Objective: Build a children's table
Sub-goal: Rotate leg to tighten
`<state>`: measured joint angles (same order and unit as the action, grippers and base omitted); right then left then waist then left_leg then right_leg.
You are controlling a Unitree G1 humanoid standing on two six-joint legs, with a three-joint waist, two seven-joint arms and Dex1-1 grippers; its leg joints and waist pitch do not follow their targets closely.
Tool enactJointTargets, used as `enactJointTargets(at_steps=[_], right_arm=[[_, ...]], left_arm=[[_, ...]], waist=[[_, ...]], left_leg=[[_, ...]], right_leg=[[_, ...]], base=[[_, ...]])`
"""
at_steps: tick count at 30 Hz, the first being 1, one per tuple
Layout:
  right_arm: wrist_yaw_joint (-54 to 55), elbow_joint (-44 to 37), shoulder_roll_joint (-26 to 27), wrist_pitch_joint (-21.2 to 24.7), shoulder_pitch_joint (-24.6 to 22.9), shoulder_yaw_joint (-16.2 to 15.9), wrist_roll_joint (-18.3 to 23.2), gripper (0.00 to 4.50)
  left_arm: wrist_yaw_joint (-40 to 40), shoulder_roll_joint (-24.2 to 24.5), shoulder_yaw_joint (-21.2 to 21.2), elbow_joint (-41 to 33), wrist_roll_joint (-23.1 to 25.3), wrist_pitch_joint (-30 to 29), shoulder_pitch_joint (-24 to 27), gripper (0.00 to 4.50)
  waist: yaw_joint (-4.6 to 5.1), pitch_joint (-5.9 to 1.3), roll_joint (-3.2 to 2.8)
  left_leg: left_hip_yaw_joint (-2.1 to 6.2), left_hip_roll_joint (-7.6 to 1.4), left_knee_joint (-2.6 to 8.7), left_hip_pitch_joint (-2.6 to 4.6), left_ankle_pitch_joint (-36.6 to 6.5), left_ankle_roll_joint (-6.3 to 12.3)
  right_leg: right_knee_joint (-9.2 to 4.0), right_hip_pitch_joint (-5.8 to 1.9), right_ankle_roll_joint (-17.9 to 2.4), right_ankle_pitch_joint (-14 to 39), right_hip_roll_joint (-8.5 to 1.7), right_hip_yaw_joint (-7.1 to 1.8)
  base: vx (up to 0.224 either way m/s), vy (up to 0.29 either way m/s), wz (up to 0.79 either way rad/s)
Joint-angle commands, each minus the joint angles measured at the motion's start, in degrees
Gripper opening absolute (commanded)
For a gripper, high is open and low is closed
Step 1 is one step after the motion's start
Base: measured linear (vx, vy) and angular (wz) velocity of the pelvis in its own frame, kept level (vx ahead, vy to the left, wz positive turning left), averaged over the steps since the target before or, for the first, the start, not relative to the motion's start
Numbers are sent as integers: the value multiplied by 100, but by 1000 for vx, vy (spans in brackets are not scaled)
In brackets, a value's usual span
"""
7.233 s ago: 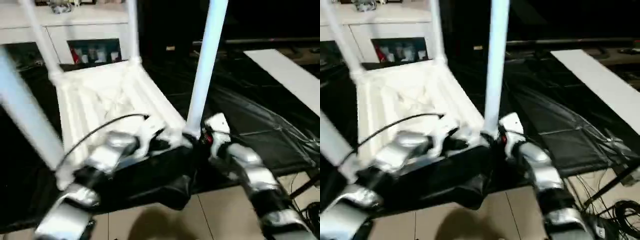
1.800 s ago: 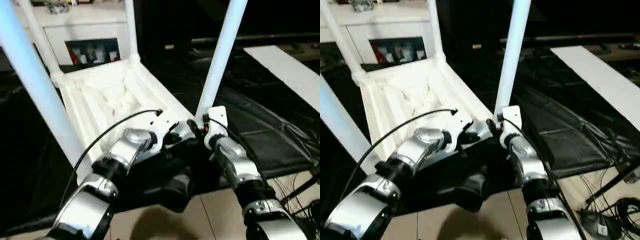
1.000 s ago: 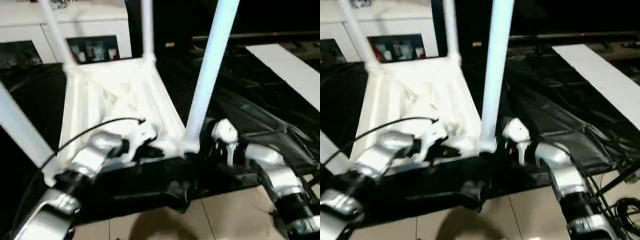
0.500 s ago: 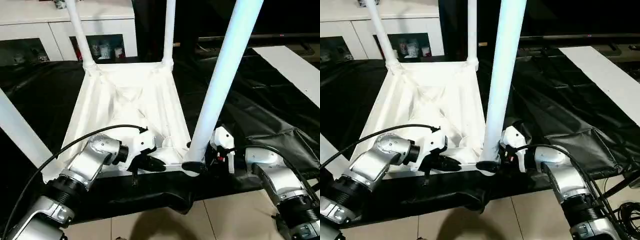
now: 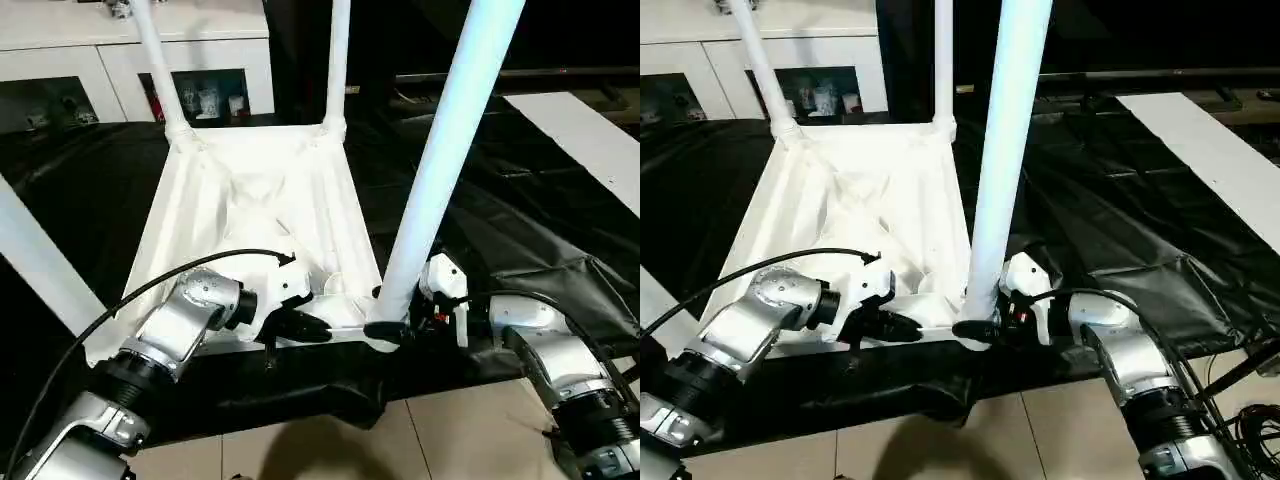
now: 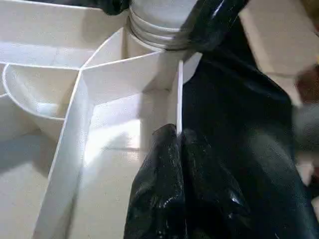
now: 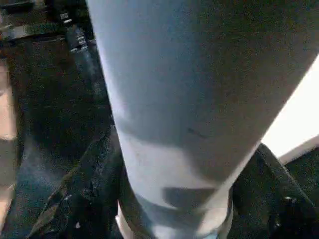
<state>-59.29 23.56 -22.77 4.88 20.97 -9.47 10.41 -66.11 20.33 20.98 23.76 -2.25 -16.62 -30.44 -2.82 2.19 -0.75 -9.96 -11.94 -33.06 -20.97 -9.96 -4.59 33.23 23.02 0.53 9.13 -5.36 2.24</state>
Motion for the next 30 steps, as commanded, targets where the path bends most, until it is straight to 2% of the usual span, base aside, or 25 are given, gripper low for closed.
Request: enactJointTargets(at_steps=[1, 2, 3, 4, 5, 6, 7, 8, 9, 10, 11, 13, 14, 15, 19, 21, 23, 25, 26, 28, 29, 30], right_arm=[[557, 245, 162, 159, 88, 86, -108, 262], [724, 296, 225, 165, 99, 120, -132, 262], [981, 355, 329, 214, 109, 172, -155, 262], [1089, 380, 372, 232, 115, 191, -170, 262], [1555, 484, 562, 310, 140, 270, -237, 262], [1555, 484, 562, 310, 140, 270, -237, 262], [1989, 582, 759, 407, 180, 326, -300, 262], [2234, 635, 863, 431, 209, 349, -347, 262], [2533, 720, 973, 460, 259, 386, -403, 262], [3064, 896, 1156, 439, 366, 460, -517, 262], [3453, 1042, 1306, 436, 467, 528, -567, 262], [4022, 1260, 1580, 468, 632, 648, -585, 262], [4243, 1351, 1701, 487, 703, 700, -573, 262], [4424, 1450, 1840, 467, 786, 752, -533, 262], [4326, 1555, 2076, 261, 967, 825, -424, 262], [4110, 1454, 2126, 126, 978, 905, -284, 262], [3974, 1354, 2114, -29, 964, 929, -251, 315], [3828, 1285, 2010, -106, 945, 881, -291, 330], [3667, 1196, 1918, -104, 923, 884, -251, 339], [3507, 1081, 1819, -63, 889, 883, -204, 353], [3285, 903, 1660, 11, 833, 854, -146, 367], [3135, 818, 1584, 68, 794, 842, -92, 375]], left_arm=[[359, -189, 94, 313, 150, -128, -78, 0], [553, -282, 46, 433, 178, -144, -134, 0], [764, -412, -10, 597, 193, -179, -220, 0], [889, -474, -45, 675, 201, -191, -261, 0], [1428, -736, -200, 1013, 233, -239, -442, 0], [1428, -736, -200, 1013, 233, -239, -442, 0], [1883, -963, -318, 1314, 257, -235, -616, 0], [2124, -1064, -400, 1455, 250, -207, -695, 0], [2337, -1165, -482, 1601, 229, -202, -781, 0], [2668, -1315, -604, 1839, 217, -224, -920, 0], [2852, -1373, -629, 1996, 260, -184, -1010, 0], [3112, -1437, -655, 2224, 331, -108, -1139, 0], [3212, -1463, -668, 2327, 357, -76, -1194, 0], [3276, -1476, -665, 2408, 394, -74, -1235, 0], [3287, -1468, -621, 2576, 472, -56, -1292, 0], [3193, -1422, -572, 2583, 514, -70, -1274, 0], [3101, -1389, -551, 2626, 535, -46, -1281, 0], [2955, -1339, -503, 2633, 539, -9, -1277, 0], [2791, -1288, -441, 2604, 539, 25, -1259, 0], [2633, -1239, -388, 2549, 542, 80, -1235, 0], [2411, -1170, -319, 2457, 547, 189, -1198, 0], [2352, -1145, -309, 2423, 541, 193, -1185, 0]], waist=[[32, -305, 39], [61, -302, 59], [70, -296, 42], [89, -300, 57], [91, -296, 25], [91, -296, 25], [118, -289, 35], [99, -296, -26], [121, -289, 12], [128, -289, 24], [134, -294, -19], [158, -290, -3], [151, -291, -24], [170, -295, -9], [168, -301, -18], [174, -302, -19], [183, -308, -21], [224, -302, -60], [283, -300, -40], [307, -304, -38], [307, -318, -41], [297, -325, -38]], left_leg=[[-32, -42, 408, 45, -1664, 127], [-39, -33, 406, 36, -1713, 113], [-30, -25, 410, 44, -1799, 78], [-17, -22, 410, 35, -1874, 61], [-16, -11, 396, 41, -1910, 43], [-16, -11, 396, 41, -1910, 43], [-20, -13, 399, 54, -1991, 20], [-2, 1, 400, 69, -2056, -6], [-17, 1, 399, 65, -2103, 6], [-3, 19, 398, 52, -2145, -14], [15, 29, 404, 55, -2174, -50], [8, 48, 396, 45, -2222, -11], [17, 42, 401, 67, -2266, -22], [30, 40, 411, 35, -2260, -14], [28, 24, 423, 39, -2304, 12], [19, 15, 424, 38, -2290, 36], [13, 10, 430, 18, -2257, 88], [35, 11, 450, -19, -2277, 73], [61, 17, 470, -69, -2271, 66], [48, 12, 447, -27, -2311, 91], [35, 5, 432, -1, -2250, 110], [19, 0, 424, -12, -2108, 162]], right_leg=[[-382, -231, -1130, 1929, -149, -97], [-389, -225, -1095, 1991, -136, -96], [-409, -213, -1037, 2129, -139, -95], [-412, -217, -996, 2216, -140, -85], [-426, -203, -974, 2299, -147, -83], [-426, -203, -974, 2299, -147, -83], [-453, -177, -955, 2368, -134, -86], [-460, -182, -910, 2493, -146, -71], [-493, -169, -879, 2536, -130, -72], [-491, -173, -827, 2654, -131, -57], [-503, -172, -740, 2799, -141, -45], [-556, -142, -648, 2963, -142, -40], [-558, -131, -642, 3009, -147, -33], [-553, -163, -622, 2985, -142, -20], [-540, -154, -678, 2759, -141, -27], [-524, -154, -769, 2563, -138, -38], [-498, -181, -852, 2360, -143, -46], [-477, -207, -850, 2307, -138, -31], [-466, -255, -800, 2352, -135, -6], [-500, -217, -822, 2439, -150, -24], [-503, -213, -913, 2306, -151, -41], [-470, -222, -1024, 2025, -145, -57]], base=[[0, 0, 0], [0, 0, 0], [0, 0, 0], [0, 0, 0], [0, 0, 0], [0, 0, 0], [0, 0, 0], [0, 0, 0], [0, 0, 0], [0, 0, 0], [0, 0, 0], [0, 0, 0], [0, 0, 0], [0, 0, 0], [0, 0, 0], [0, 0, 0], [0, 0, 0], [0, 0, 0], [0, 0, 0], [0, 0, 0], [0, 0, 0], [0, 0, 0]])
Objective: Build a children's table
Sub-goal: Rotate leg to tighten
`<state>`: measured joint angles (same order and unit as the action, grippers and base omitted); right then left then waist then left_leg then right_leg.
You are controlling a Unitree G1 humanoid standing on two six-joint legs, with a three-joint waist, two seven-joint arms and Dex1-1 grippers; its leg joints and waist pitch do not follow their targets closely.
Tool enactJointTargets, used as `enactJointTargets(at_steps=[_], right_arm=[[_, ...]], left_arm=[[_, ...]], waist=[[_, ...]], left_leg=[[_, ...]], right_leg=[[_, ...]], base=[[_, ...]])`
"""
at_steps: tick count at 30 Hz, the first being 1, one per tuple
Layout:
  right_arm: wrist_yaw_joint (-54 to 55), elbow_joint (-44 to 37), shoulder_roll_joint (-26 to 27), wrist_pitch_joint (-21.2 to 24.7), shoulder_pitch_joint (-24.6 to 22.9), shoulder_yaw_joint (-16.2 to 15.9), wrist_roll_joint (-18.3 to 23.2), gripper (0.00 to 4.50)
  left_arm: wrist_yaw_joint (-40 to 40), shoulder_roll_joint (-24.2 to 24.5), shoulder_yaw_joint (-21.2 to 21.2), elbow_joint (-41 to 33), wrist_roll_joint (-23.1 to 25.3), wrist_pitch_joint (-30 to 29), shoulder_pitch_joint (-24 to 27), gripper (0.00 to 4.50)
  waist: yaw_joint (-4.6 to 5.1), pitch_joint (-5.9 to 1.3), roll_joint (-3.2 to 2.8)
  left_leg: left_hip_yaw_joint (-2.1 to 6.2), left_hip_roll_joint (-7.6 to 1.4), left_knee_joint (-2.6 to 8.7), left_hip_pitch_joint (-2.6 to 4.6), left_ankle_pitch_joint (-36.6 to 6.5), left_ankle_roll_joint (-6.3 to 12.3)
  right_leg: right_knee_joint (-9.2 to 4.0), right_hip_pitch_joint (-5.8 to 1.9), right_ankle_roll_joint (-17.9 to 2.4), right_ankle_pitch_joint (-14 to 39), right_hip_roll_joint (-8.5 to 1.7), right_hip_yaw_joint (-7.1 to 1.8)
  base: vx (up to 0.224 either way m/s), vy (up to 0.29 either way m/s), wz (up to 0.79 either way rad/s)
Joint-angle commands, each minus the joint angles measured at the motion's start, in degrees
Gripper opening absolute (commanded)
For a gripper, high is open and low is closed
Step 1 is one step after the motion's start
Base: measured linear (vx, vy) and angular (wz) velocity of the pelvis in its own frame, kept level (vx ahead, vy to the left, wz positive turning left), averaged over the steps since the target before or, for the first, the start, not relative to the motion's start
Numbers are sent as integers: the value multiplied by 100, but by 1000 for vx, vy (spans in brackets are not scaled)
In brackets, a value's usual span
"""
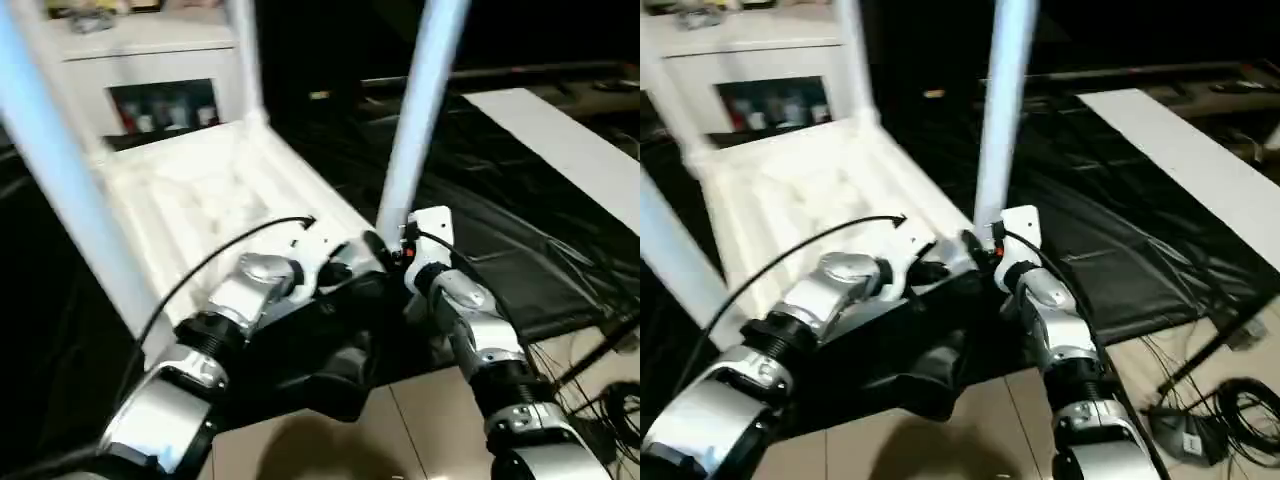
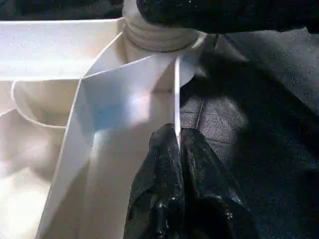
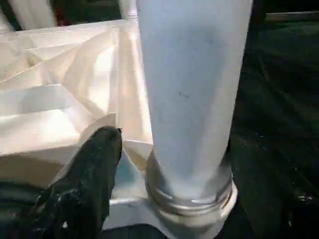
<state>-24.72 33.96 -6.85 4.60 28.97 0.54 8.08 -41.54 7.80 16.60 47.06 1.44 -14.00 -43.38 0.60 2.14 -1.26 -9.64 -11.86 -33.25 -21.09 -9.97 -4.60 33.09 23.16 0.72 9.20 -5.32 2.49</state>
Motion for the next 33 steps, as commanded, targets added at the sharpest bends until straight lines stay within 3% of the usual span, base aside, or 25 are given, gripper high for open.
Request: enactJointTargets(at_steps=[1, 4, 10, 14, 16, 18, 25, 33], right_arm=[[-547, -349, -125, 181, -64, -178, 217, 375], [-1490, -662, -715, 251, -311, -322, 244, 375], [-2600, -1036, -1542, 128, -646, -613, 87, 375], [-3149, -1223, -1784, 222, -731, -847, 182, 375], [-3219, -1250, -1771, 280, -730, -865, 230, 375], [-3293, -1261, -1741, 368, -717, -864, 307, 375], [-3801, -1170, -1762, 338, -696, -1089, 290, 375], [-3861, -935, -1795, 275, -579, -1138, 205, 318]], left_arm=[[-201, 147, 148, 40, 162, -53, 129, 0], [-749, 327, 212, -232, 51, -72, 251, 0], [-2146, 814, 456, -986, -232, 281, 683, 0], [-3091, 1186, 632, -1625, -529, 176, 1031, 0], [-3109, 1227, 648, -1695, -521, 159, 1058, 0], [-3100, 1234, 621, -1764, -546, 103, 1081, 0], [-3174, 1326, 570, -1970, -538, -6, 1175, 0], [-3108, 1349, 531, -2042, -487, -90, 1225, 0]], waist=[[-53, -323, 1], [-86, -359, -2], [-160, -364, 22], [-199, -329, 5], [-231, -319, -19], [-267, -315, -2], [-316, -328, 20], [-327, -341, 49]], left_leg=[[-12, -13, 445, 0, -2024, 183], [-58, -22, 383, -1, -1536, 391], [-73, -34, 363, -16, -1109, 584], [-77, -73, 400, 22, -1378, 502], [-82, -87, 417, 61, -1513, 395], [-102, -96, 415, 104, -1619, 337], [-100, -73, 406, 48, -1395, 350], [-98, -63, 388, 33, -1183, 369]], right_leg=[[-445, -267, -1093, 1862, -143, -80], [-358, -295, -1440, 961, -144, -96], [-306, -344, -1634, 593, -153, -93], [-317, -307, -1604, 1021, -149, -96], [-331, -270, -1549, 1186, -140, -108], [-333, -237, -1571, 1207, -132, -126], [-304, -273, -1477, 1100, -149, -127], [-282, -282, -1447, 1029, -150, -123]], base=[[0, 0, 0], [0, 0, 0], [11, -3, 1], [0, 0, 0], [0, 0, 0], [0, 0, 0], [0, 0, 0], [0, 0, 0]])
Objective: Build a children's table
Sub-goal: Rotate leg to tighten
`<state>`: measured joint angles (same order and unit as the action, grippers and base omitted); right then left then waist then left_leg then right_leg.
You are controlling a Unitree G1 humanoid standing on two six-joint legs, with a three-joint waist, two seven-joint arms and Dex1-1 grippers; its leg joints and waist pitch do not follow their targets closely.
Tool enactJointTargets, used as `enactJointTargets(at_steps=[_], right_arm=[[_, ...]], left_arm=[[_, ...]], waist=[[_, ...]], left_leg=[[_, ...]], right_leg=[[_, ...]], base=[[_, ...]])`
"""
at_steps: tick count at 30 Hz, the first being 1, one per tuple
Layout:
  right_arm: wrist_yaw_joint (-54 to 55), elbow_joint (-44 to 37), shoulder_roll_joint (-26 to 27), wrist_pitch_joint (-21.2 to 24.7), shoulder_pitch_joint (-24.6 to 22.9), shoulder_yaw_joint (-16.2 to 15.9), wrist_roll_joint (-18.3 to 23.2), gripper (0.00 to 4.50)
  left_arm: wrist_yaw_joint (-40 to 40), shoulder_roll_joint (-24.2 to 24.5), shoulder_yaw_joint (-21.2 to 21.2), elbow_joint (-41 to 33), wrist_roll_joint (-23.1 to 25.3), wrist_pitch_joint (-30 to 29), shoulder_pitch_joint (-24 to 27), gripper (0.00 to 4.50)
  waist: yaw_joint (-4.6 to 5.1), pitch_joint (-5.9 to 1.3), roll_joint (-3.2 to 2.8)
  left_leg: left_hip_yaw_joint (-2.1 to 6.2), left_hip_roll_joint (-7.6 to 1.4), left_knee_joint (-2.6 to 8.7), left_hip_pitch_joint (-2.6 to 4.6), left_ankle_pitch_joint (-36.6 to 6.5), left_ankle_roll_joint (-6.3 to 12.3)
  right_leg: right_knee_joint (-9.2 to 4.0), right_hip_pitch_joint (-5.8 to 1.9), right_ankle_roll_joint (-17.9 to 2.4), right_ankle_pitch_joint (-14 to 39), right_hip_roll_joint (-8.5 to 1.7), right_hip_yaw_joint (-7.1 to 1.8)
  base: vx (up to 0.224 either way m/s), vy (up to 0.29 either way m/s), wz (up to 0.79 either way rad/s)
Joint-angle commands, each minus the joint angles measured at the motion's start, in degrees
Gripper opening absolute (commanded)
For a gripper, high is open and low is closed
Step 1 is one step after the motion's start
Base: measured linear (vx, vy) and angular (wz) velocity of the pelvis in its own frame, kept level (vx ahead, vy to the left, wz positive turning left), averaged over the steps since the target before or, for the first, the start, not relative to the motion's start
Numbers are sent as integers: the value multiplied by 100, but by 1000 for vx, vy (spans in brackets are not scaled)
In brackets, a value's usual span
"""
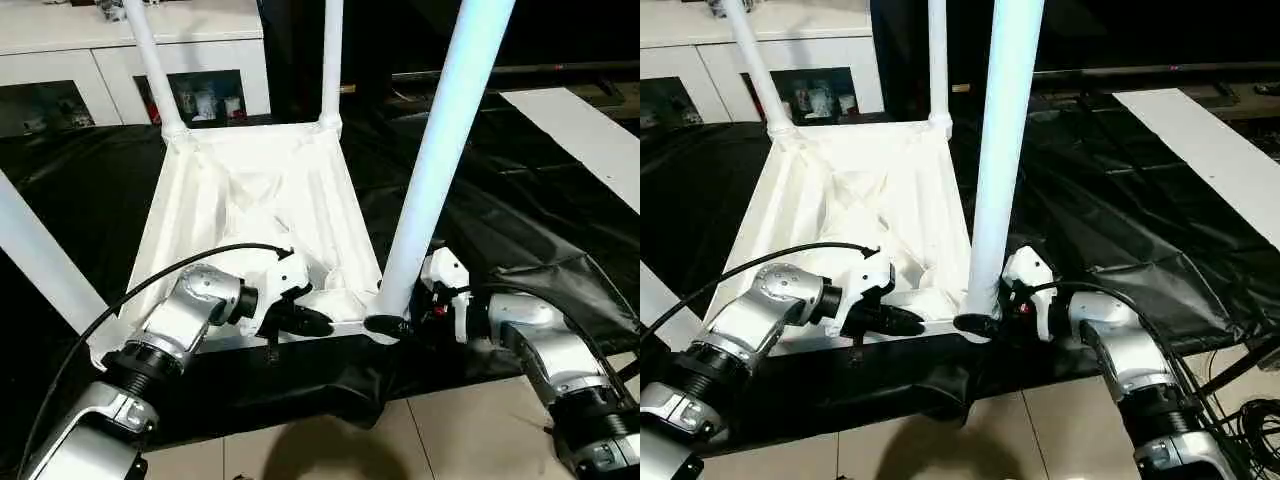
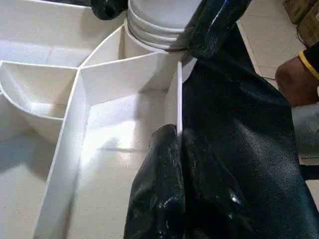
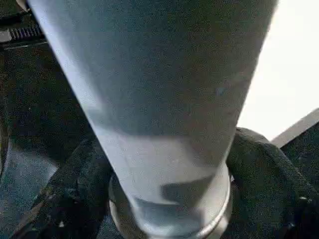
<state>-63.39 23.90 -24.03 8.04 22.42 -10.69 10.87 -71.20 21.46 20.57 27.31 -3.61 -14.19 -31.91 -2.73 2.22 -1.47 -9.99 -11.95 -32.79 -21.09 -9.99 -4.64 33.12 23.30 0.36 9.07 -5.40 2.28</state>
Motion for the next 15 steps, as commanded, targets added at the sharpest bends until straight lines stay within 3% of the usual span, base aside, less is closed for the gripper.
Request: enactJointTargets(at_steps=[1, 5, 10, 15], right_arm=[[7, 98, -80, -83, 84, -23, -93, 311], [14, 152, -65, -142, 78, -21, -154, 276], [581, 338, 126, -137, 54, 112, -247, 270], [1689, 673, 570, -80, 133, 424, -279, 269]], left_arm=[[-128, -12, 134, -64, 22, -73, 82, 0], [-94, -8, 131, -86, 28, -102, 105, 0], [273, -142, 34, 77, 87, -204, 66, 0], [1061, -450, -95, 521, 281, -283, -156, 0]], waist=[[4, -341, 72], [5, -345, 76], [15, -333, 80], [99, -296, 74]], left_leg=[[-66, -52, 344, 31, -1207, 386], [-64, -50, 342, 34, -1223, 364], [-62, -48, 347, 36, -1268, 344], [-35, -18, 387, 28, -1704, 131]], right_leg=[[-297, -295, -1389, 1117, -141, -100], [-302, -292, -1365, 1207, -145, -102], [-314, -282, -1343, 1300, -141, -102], [-401, -249, -1057, 2119, -143, -88]], base=[[0, 0, 0], [0, 0, 0], [0, 0, 0], [0, 0, 0]])
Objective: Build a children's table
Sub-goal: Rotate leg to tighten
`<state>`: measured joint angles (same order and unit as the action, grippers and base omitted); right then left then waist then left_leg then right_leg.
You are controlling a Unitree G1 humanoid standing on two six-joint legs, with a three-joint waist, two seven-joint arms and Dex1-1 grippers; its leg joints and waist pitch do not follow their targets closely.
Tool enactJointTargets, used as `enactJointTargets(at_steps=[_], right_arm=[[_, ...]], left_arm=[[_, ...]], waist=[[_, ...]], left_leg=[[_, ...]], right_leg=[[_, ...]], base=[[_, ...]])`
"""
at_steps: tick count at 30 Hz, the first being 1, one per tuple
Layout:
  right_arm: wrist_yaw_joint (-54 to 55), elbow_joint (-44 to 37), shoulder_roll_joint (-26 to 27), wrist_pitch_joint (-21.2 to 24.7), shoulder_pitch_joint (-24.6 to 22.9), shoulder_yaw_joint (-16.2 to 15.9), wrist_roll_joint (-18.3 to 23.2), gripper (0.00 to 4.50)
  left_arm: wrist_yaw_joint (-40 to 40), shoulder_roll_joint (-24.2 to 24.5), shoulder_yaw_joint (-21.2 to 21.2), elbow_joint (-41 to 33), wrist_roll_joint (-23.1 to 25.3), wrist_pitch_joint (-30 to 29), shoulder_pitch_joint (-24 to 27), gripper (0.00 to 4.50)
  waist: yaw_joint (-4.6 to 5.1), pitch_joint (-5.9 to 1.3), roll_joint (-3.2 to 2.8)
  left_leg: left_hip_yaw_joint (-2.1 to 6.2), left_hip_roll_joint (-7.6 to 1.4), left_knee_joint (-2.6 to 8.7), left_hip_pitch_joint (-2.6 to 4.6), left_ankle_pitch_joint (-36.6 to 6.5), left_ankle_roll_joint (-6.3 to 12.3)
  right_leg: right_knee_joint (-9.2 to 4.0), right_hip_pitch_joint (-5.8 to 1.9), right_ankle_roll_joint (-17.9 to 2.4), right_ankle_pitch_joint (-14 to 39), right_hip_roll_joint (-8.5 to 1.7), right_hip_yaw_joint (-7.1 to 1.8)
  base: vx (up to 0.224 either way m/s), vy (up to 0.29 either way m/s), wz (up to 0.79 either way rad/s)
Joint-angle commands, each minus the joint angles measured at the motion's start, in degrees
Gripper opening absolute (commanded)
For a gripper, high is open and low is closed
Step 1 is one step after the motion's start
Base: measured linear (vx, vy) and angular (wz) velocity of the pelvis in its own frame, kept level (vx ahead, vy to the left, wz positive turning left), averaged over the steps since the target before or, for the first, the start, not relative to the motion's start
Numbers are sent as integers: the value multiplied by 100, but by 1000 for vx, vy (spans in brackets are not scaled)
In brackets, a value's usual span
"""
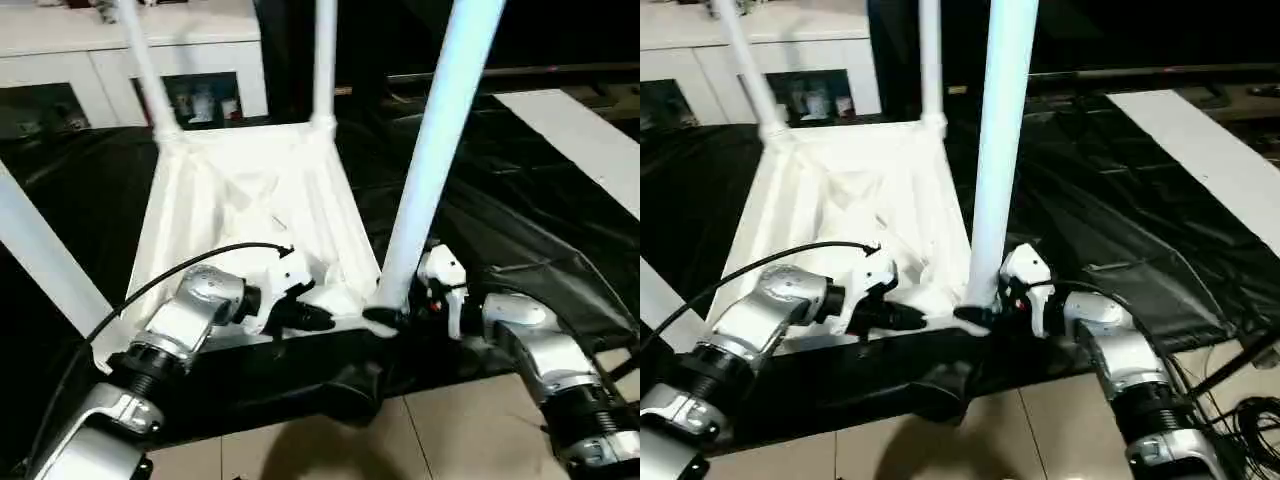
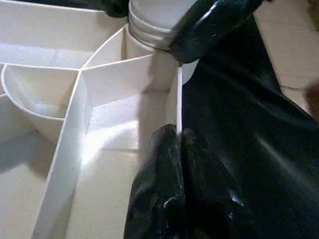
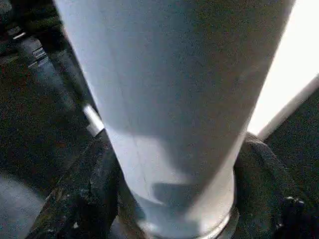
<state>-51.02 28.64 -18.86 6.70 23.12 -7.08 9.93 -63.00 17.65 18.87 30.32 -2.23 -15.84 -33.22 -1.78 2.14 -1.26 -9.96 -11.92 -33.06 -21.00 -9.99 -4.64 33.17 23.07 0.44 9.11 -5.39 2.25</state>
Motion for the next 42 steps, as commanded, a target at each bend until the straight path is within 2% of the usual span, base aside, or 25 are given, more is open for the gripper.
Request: enactJointTargets(at_steps=[1, 2, 5, 6, 8, 11, 12, 13, 14, 19, 20, 21, 22, 24, 28, 30, 32, 34, 35, 37, 38, 39, 40, 41, 42], right_arm=[[496, 209, 73, 62, 67, 75, -185, 269], [1064, 334, 349, 156, 112, 216, -177, 269], [1738, 471, 679, 219, 181, 355, -198, 269], [2274, 595, 913, 227, 269, 433, -252, 269], [3012, 821, 1255, 189, 451, 542, -306, 268], [3474, 1005, 1501, 195, 635, 690, -266, 268], [3512, 1048, 1572, 173, 699, 697, -258, 268], [3563, 1090, 1642, 141, 775, 668, -318, 268], [3569, 1102, 1676, 123, 811, 646, -352, 268], [3437, 970, 1726, -42, 782, 599, -389, 268], [3415, 962, 1719, -67, 753, 590, -404, 303], [3413, 955, 1715, -78, 733, 585, -409, 303], [3420, 951, 1710, -86, 718, 580, -411, 324], [3274, 810, 1684, -107, 576, 577, -343, 337], [3125, 715, 1658, -110, 514, 535, -334, 371], [2568, 250, 1400, -94, 337, 390, -274, 389], [2159, -140, 1090, 30, 171, 299, -231, 396], [1563, -657, 545, 148, -133, 169, -193, 396], [1391, -808, 367, 167, -237, 135, -190, 396], [1174, -997, 140, 183, -381, 139, -179, 396], [753, -1318, -275, 194, -638, 188, -115, 396], [428, -1529, -586, 180, -823, 229, -62, 396], [397, -1545, -615, 177, -839, 233, -57, 396], [194, -1668, -804, 207, -952, 272, 8, 396], [56, -1751, -923, 236, -1026, 302, 67, 396]], left_arm=[[273, -85, 69, 241, 148, -124, -36, 0], [763, -299, -31, 544, 216, -175, -206, 0], [1352, -548, -170, 925, 268, -227, -430, 0], [1722, -698, -239, 1171, 304, -223, -588, 0], [2263, -892, -308, 1510, 392, -145, -799, 0], [2490, -1005, -317, 1712, 480, -56, -917, 0], [2500, -1026, -294, 1757, 513, -3, -941, 0], [2480, -1060, -270, 1824, 541, 32, -973, 0], [2465, -1076, -257, 1849, 550, 54, -984, 0], [2366, -1101, -170, 1994, 588, 221, -998, 0], [2369, -1105, -178, 2050, 586, 240, -1013, 0], [2376, -1107, -178, 2085, 588, 261, -1022, 0], [2383, -1105, -173, 2116, 594, 290, -1030, 0], [2353, -1089, -172, 2155, 601, 377, -1030, 0], [2305, -1077, -179, 2148, 608, 425, -1021, 0], [2143, -1046, -133, 2073, 627, 522, -967, 0], [2092, -1032, -122, 2035, 622, 548, -938, 0], [1983, -1004, -82, 2020, 629, 632, -909, 0], [1951, -995, -67, 2014, 634, 660, -897, 0], [1886, -977, -49, 2013, 651, 733, -889, 0], [1762, -930, -28, 1987, 677, 816, -880, 0], [1646, -888, -14, 1944, 680, 858, -868, 0], [1632, -883, -13, 1938, 678, 860, -866, 0], [1468, -836, 17, 1866, 664, 909, -838, 0], [1311, -797, 51, 1798, 648, 970, -808, 0]], waist=[[8, -293, 56], [34, -288, 38], [27, -298, 57], [25, -292, 20], [49, -292, 18], [24, -300, 29], [15, -307, -119], [37, -302, -64], [56, -315, -50], [31, -334, -61], [29, -333, -66], [27, -338, -57], [26, -336, -62], [16, -320, -9], [40, -308, -22], [34, -305, -29], [18, -317, -12], [21, -299, 2], [6, -294, 21], [-2, -301, 28], [4, -293, 48], [-43, -298, 43], [-53, -301, 51], [-44, -305, 52], [-41, -301, 63]], left_leg=[[-29, -28, 419, 41, -1776, 99], [-29, -15, 414, 32, -1846, 71], [-25, -2, 413, 50, -1859, 35], [-27, 7, 413, 51, -1923, 42], [-4, 12, 425, 55, -2027, -53], [-13, 17, 420, 53, -2022, 5], [11, 9, 435, 64, -2024, -24], [0, 4, 438, 53, -2057, -20], [3, 16, 433, 38, -2045, -40], [-17, 3, 418, 32, -1846, 49], [-21, 6, 418, 25, -1780, 70], [-20, 0, 416, 26, -1739, 83], [-22, 2, 416, 26, -1732, 91], [-29, -2, 422, 20, -1756, 133], [0, -7, 452, 0, -1891, 99], [-10, -16, 444, 36, -1987, 116], [-18, -18, 431, 13, -1824, 172], [-20, -6, 438, -24, -1843, 239], [-21, -15, 434, -7, -1860, 268], [-27, -17, 418, -1, -1833, 305], [-23, -10, 424, -28, -1804, 336], [-35, -31, 404, 20, -1807, 365], [-37, -43, 402, 30, -1783, 385], [-34, -33, 403, -5, -1682, 406], [-26, -30, 408, -37, -1640, 435]], right_leg=[[-418, -221, -1033, 2232, -150, -82], [-424, -205, -985, 2315, -138, -86], [-450, -195, -942, 2330, -139, -82], [-464, -174, -918, 2414, -145, -83], [-483, -170, -867, 2533, -139, -63], [-501, -178, -824, 2504, -143, -67], [-473, -180, -862, 2391, -154, -69], [-503, -174, -866, 2333, -136, -63], [-472, -200, -901, 2162, -122, -59], [-428, -230, -1083, 1706, -134, -76], [-421, -240, -1116, 1622, -136, -74], [-408, -246, -1138, 1576, -138, -75], [-412, -243, -1143, 1573, -138, -75], [-428, -241, -1101, 1732, -143, -77], [-451, -245, -933, 2104, -150, -65], [-478, -219, -939, 2119, -149, -80], [-437, -256, -1005, 1729, -131, -89], [-445, -280, -962, 1836, -131, -72], [-469, -271, -895, 1996, -140, -79], [-483, -249, -852, 2114, -146, -90], [-496, -262, -847, 2183, -147, -83], [-507, -233, -837, 2179, -144, -101], [-500, -234, -878, 2079, -148, -111], [-464, -252, -995, 1852, -139, -104], [-453, -279, -1010, 1799, -137, -90]], base=[[0, 0, 0], [0, 0, 0], [0, 0, 0], [0, 0, 0], [0, 0, 0], [0, 0, 0], [0, 0, 0], [0, 0, 0], [0, 0, 0], [0, 0, 0], [0, 0, 0], [0, 0, 0], [0, 0, 0], [0, 0, 0], [0, 0, 0], [0, 0, 0], [0, 0, 0], [0, 0, 0], [0, 0, 0], [0, 0, 0], [0, 0, 0], [0, 0, 0], [0, 0, 0], [0, 0, 0], [0, 0, 0]])
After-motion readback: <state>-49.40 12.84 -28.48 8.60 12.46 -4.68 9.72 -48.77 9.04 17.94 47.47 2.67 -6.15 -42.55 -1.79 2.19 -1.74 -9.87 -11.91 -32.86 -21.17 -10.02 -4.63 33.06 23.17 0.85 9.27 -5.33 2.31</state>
